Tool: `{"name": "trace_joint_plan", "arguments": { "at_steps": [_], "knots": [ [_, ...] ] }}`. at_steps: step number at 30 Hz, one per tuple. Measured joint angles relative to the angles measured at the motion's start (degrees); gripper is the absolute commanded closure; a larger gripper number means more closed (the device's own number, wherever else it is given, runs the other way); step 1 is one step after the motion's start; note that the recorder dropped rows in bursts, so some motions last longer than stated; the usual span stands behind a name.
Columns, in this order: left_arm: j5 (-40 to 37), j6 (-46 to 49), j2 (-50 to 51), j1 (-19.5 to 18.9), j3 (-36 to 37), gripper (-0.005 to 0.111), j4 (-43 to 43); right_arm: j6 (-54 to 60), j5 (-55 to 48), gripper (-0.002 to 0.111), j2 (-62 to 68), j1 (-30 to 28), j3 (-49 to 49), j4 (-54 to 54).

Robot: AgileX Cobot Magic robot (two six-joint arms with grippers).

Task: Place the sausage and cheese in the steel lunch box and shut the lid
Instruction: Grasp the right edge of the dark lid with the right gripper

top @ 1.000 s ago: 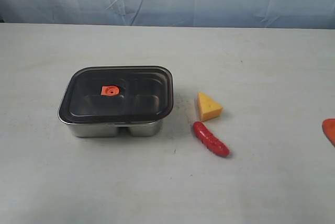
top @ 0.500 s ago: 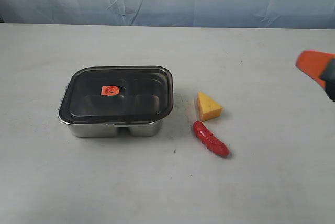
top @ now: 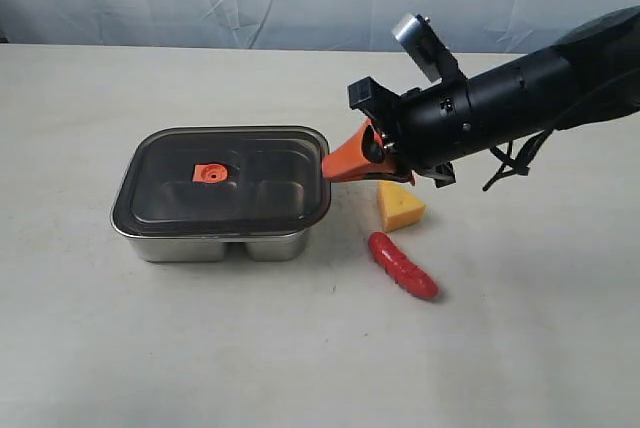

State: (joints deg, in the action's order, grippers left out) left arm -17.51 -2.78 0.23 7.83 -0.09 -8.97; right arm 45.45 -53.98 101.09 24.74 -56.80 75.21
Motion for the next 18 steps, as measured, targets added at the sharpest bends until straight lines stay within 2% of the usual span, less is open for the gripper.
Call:
{"name": "trace_joint_plan", "arguments": {
  "at_steps": [3,4,11,13,18],
  "knots": [
    [0.0,0.0,0.0,0.0,0.0,0.106,0.0,0.61,3.01,0.108,2.63,0.0,-0.89,0.64],
    [0.0,0.0,0.0,0.0,0.0,0.106,0.0,0.73,4.53,0.105,3.29,0.0,-0.97,0.64],
    [0.0,0.0,0.0,0.0,0.0,0.106,0.0,1.06,12.58,0.052,4.86,0.0,-0.97,0.75],
    [0.0,0.0,0.0,0.0,0.0,0.106,0.0,1.06,14.12,0.05,4.86,0.0,-0.97,0.75],
    [0.0,0.0,0.0,0.0,0.0,0.106,0.0,1.06,15.72,0.055,5.66,0.0,-1.01,1.39]
  ]
}}
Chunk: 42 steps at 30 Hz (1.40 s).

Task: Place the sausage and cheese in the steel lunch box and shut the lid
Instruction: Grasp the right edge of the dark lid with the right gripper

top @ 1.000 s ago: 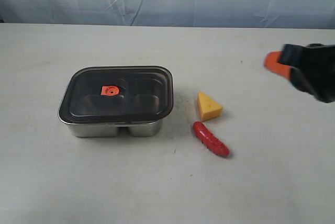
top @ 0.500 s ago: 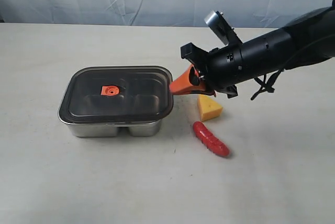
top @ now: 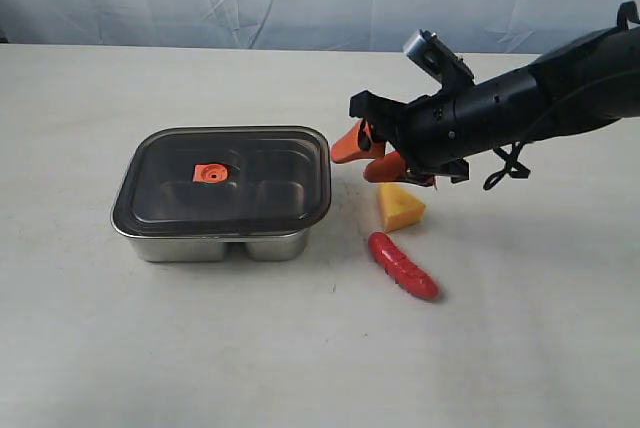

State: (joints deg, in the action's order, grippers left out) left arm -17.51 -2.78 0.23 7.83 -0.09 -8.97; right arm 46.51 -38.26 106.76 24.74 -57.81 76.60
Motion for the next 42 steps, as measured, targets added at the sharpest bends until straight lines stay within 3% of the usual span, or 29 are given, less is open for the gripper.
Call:
{"name": "trace_joint_plan", "arguments": {
  "at_steps": [25,28,34,42],
  "knots": [
    [0.0,0.0,0.0,0.0,0.0,0.106,0.0,0.0,0.47,0.056,4.8,5.39,0.0,6.06],
    [0.0,0.0,0.0,0.0,0.0,0.106,0.0,0.0,0.83,0.067,4.8,6.17,0.0,6.19],
    [0.0,0.0,0.0,0.0,0.0,0.106,0.0,-0.11,1.91,0.109,4.8,6.28,0.0,6.82],
    [0.0,0.0,0.0,0.0,0.0,0.106,0.0,-0.21,0.76,0.109,4.8,6.28,-0.09,7.32]
  ]
}}
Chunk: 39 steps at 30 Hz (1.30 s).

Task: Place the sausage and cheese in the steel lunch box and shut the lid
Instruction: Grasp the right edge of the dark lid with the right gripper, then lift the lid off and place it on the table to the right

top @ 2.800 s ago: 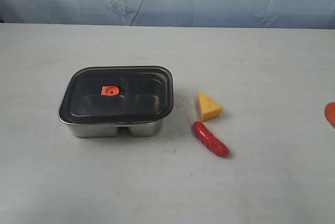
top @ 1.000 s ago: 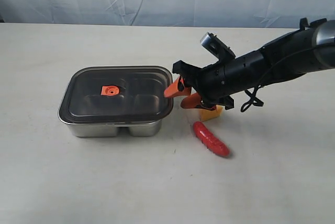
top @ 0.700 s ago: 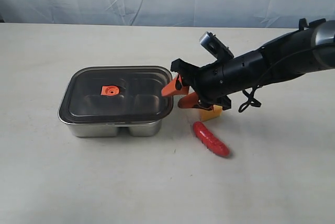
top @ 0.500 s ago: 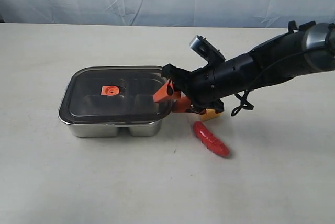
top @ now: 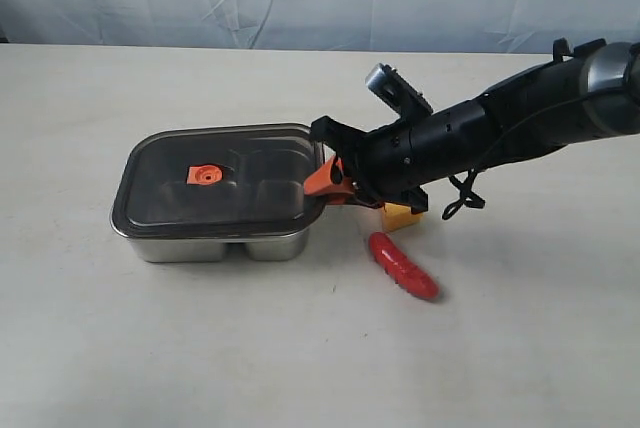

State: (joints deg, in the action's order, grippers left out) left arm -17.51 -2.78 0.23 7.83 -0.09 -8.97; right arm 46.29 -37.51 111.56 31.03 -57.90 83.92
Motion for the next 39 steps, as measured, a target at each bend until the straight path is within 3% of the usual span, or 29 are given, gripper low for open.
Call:
{"name": "trace_joint_plan", "arguments": {
  "at_steps": [7,24,27,31,36,39],
  "knots": [
    [0.0,0.0,0.0,0.0,0.0,0.106,0.0,-0.11,-2.1,0.109,-2.2,0.0,0.0,-3.13],
    [0.0,0.0,0.0,0.0,0.0,0.106,0.0,1.22,0.37,0.109,-27.28,0.0,0.0,-17.36],
    [0.0,0.0,0.0,0.0,0.0,0.106,0.0,-1.96,4.0,0.109,-33.0,0.0,0.0,-29.97],
    [0.0,0.0,0.0,0.0,0.0,0.106,0.0,-16.98,6.84,0.109,-40.1,0.0,0.0,-58.05],
    [0.0,0.0,0.0,0.0,0.0,0.106,0.0,-33.3,-0.59,0.109,-44.82,0.0,0.0,-95.53],
    [0.0,0.0,0.0,0.0,0.0,0.106,0.0,-35.99,-7.3,0.109,-45.09,0.0,0.1,-109.37]
  ]
}}
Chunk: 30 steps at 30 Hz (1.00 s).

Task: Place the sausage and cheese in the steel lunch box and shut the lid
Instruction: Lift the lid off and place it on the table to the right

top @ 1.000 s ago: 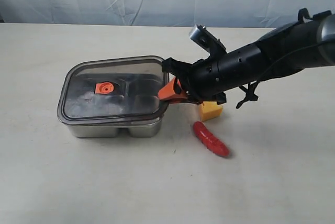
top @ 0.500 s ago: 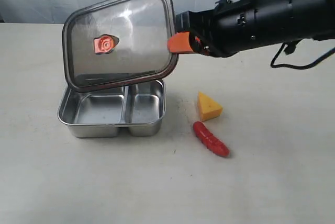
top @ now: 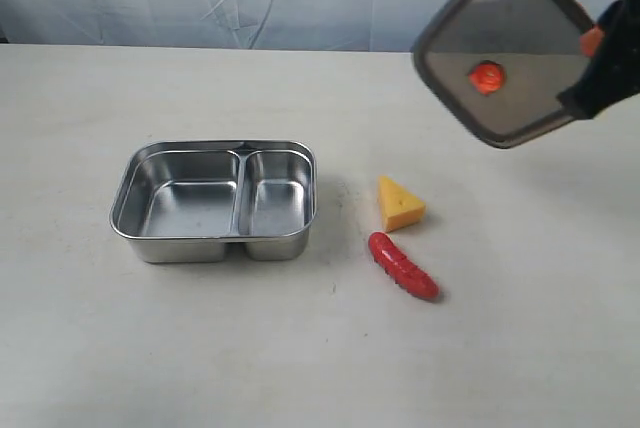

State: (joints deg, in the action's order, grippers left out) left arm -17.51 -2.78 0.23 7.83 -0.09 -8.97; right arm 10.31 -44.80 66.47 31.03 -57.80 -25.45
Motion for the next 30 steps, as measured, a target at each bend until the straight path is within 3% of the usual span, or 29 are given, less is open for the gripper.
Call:
{"name": "trace_joint_plan", "arguments": {
  "at_steps": [5,16,23,30],
  "knots": [
    [0.0,0.0,0.0,0.0,0.0,0.106,0.0,-0.84,-3.0,0.109,-0.15,0.22,2.94,-10.91],
    [0.0,0.0,0.0,0.0,0.0,0.106,0.0,-4.99,5.7,0.109,-0.27,7.57,26.04,-28.08],
    [0.0,0.0,0.0,0.0,0.0,0.106,0.0,-5.78,9.81,0.109,-0.27,12.8,31.0,-19.71],
    [0.0,0.0,0.0,0.0,0.0,0.106,0.0,-5.78,8.77,0.109,-0.14,13.49,32.0,-13.86]
  ]
}}
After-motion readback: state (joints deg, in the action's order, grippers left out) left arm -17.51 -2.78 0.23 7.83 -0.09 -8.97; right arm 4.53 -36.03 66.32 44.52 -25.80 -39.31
